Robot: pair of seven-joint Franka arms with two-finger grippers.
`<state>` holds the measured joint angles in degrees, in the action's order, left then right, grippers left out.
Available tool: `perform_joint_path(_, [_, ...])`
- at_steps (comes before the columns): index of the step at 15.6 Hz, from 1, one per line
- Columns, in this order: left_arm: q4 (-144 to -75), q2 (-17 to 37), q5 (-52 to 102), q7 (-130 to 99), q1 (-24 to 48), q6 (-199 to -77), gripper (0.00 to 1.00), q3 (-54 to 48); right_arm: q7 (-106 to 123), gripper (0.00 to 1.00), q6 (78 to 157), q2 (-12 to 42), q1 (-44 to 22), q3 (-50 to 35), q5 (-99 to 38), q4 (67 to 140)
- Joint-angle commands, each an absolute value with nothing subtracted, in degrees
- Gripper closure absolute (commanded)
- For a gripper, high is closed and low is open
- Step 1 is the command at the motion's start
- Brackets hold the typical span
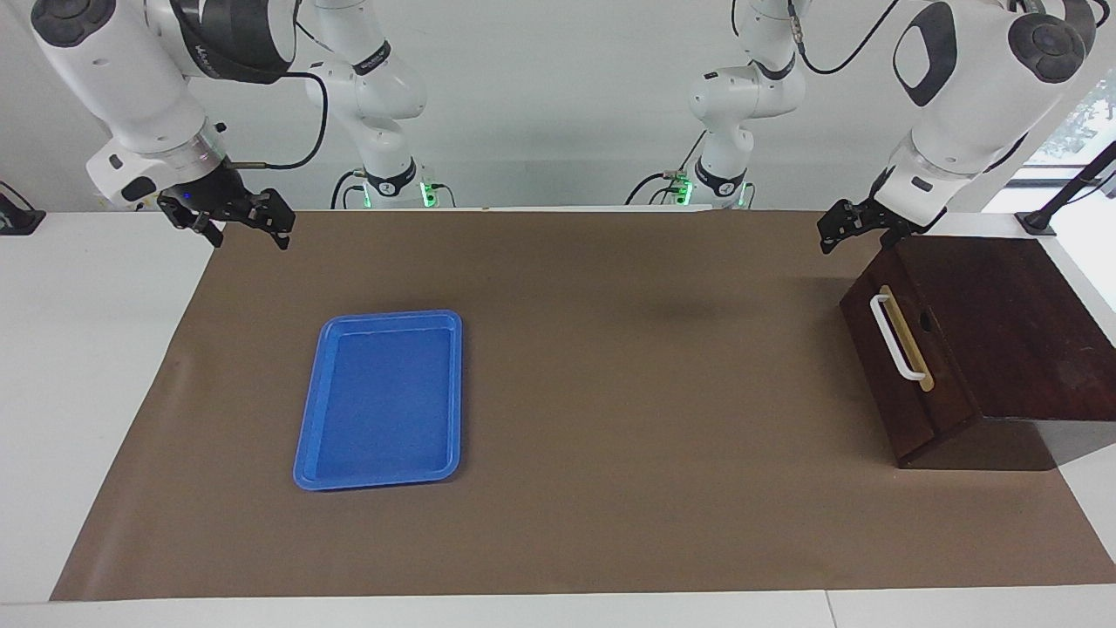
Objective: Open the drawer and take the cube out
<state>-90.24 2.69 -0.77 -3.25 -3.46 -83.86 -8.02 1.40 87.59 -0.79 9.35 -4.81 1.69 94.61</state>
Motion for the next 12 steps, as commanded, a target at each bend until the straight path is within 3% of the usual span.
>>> perform_joint_path(1, [-89.3, 3.1, -0.2, -2.8, -2.8, -83.8, 0.00, -7.2, 0.9, 0.00, 87.9, -1.0, 9.6, -5.3, 1.9, 94.6])
perform_joint_path(9, [-93.0, -0.2, -0.3, -4.8, -2.7, -88.1, 0.00, -7.9, 0.9, 0.00, 87.9, -1.0, 9.6, -5.3, 1.9, 94.6])
perform_joint_path(12, [-102.8, -3.9, -5.3, -4.9, 0.4, -98.5, 0.00, -8.5, 0.9, 0.00, 87.9, -1.0, 9.6, -5.3, 1.9, 94.6])
